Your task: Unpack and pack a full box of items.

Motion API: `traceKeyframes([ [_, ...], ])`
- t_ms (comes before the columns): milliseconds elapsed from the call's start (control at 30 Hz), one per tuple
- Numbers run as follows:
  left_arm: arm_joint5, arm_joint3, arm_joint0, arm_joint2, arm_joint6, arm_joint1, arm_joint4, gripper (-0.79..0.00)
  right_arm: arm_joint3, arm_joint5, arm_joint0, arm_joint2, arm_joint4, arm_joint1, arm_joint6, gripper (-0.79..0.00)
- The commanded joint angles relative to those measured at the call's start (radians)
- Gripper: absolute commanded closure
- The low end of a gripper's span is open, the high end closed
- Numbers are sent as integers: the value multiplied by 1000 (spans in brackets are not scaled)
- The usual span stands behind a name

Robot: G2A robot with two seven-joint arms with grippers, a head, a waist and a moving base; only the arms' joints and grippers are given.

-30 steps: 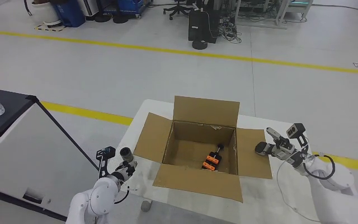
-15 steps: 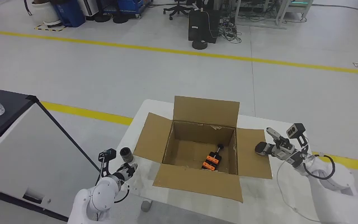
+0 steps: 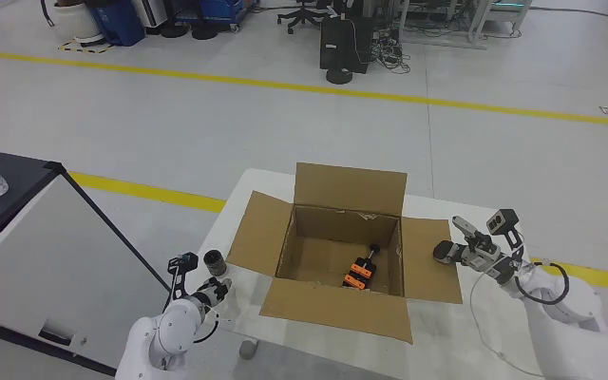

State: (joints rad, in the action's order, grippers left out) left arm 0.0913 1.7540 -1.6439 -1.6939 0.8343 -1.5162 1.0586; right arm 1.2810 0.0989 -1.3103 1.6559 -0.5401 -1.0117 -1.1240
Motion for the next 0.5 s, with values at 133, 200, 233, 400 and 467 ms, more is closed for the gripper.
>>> traceKeyframes([
  [133,-2,-4,-6,-7,4,8,-20,0,0,0,0,0,0,0,0,-785],
  [200,-2,-2,-7,-5,4,11,-31,0,0,0,0,0,0,0,0,-785],
  [233,0,-2,-8,-5,5,11,-42,0,0,0,0,0,0,0,0,-785],
  [400,24,11,-10,23,31,19,33,0,0,0,0,0,0,0,0,-785],
  [467,40,16,-6,41,38,22,74,0,0,0,0,0,0,0,0,-785],
])
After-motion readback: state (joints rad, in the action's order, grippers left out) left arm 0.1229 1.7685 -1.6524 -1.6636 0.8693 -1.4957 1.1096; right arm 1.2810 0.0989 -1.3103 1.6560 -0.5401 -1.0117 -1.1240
